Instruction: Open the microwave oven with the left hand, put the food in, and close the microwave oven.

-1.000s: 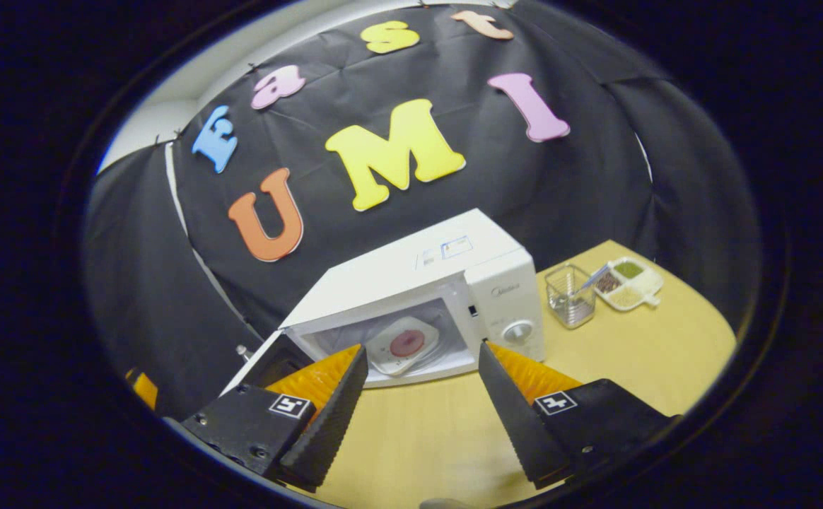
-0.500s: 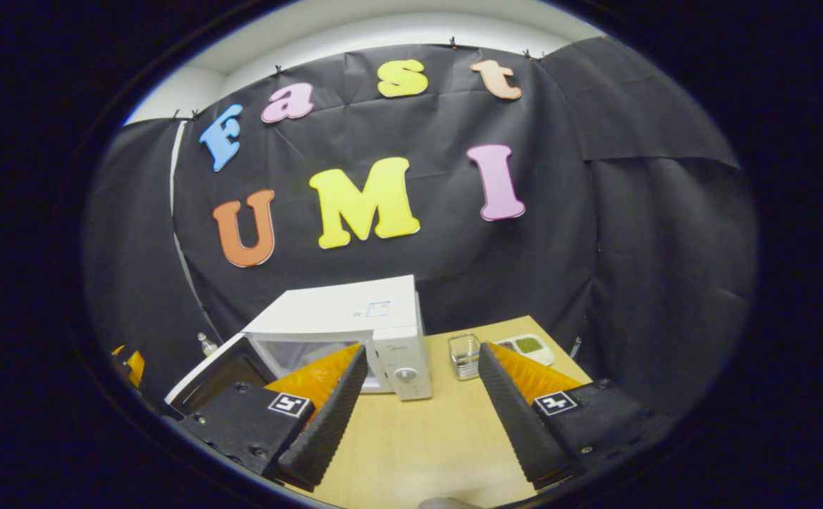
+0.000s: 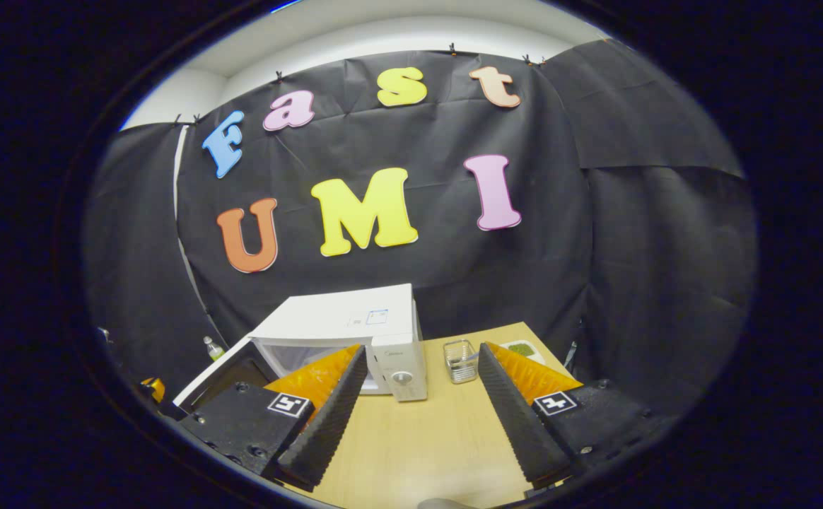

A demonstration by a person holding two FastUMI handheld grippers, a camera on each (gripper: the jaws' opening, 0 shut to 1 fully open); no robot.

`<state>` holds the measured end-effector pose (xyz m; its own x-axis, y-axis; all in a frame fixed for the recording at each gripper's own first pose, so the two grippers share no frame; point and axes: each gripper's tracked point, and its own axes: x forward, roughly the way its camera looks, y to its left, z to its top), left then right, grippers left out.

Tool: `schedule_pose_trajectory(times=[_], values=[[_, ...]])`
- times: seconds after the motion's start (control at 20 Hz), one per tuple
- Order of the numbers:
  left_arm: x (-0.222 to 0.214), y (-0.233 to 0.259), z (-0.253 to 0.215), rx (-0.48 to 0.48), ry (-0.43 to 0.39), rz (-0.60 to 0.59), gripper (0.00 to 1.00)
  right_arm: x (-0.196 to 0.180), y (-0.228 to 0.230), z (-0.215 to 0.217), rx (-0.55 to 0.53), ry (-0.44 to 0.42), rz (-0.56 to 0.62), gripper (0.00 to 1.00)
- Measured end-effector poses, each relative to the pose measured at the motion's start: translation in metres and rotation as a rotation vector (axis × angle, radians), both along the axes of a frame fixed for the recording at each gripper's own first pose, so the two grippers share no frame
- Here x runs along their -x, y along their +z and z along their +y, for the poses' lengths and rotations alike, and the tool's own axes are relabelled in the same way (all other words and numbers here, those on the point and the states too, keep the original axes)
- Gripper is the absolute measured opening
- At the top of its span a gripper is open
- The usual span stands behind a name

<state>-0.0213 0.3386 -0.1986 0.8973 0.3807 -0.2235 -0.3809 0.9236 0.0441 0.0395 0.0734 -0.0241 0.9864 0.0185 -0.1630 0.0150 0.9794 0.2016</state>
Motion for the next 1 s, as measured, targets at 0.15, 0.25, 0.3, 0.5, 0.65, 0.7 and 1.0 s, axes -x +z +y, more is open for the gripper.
schedule_pose_trajectory(times=[0.15, 0.25, 0.3, 0.5, 0.65, 0.7, 1.0], values=[[-0.003, -0.008, -0.021, -0.005, -0.102, 0.000, 0.00, 0.003, 0.000, -0.003, -0.009, -0.009, 0.009, 1.00], [-0.009, -0.019, -0.025, -0.034, -0.128, 0.030, 0.00, 0.008, 0.000, -0.006, -0.007, -0.016, 0.015, 1.00], [-0.010, -0.022, -0.028, -0.031, -0.141, 0.031, 0.00, 0.010, -0.001, -0.006, -0.012, -0.019, 0.015, 1.00], [-0.014, -0.034, -0.043, 0.002, -0.181, 0.054, 0.00, 0.023, -0.009, -0.010, -0.035, -0.039, 0.038, 1.00], [-0.017, -0.037, -0.053, 0.018, -0.214, 0.052, 0.00, 0.032, -0.012, -0.013, -0.028, -0.057, 0.048, 1.00], [-0.019, -0.038, -0.055, 0.015, -0.221, 0.052, 0.00, 0.035, -0.013, -0.013, -0.027, -0.062, 0.049, 0.90], [-0.019, -0.044, -0.078, 0.032, -0.265, 0.050, 0.00, 0.043, -0.018, -0.009, -0.041, -0.065, 0.061, 1.00]])
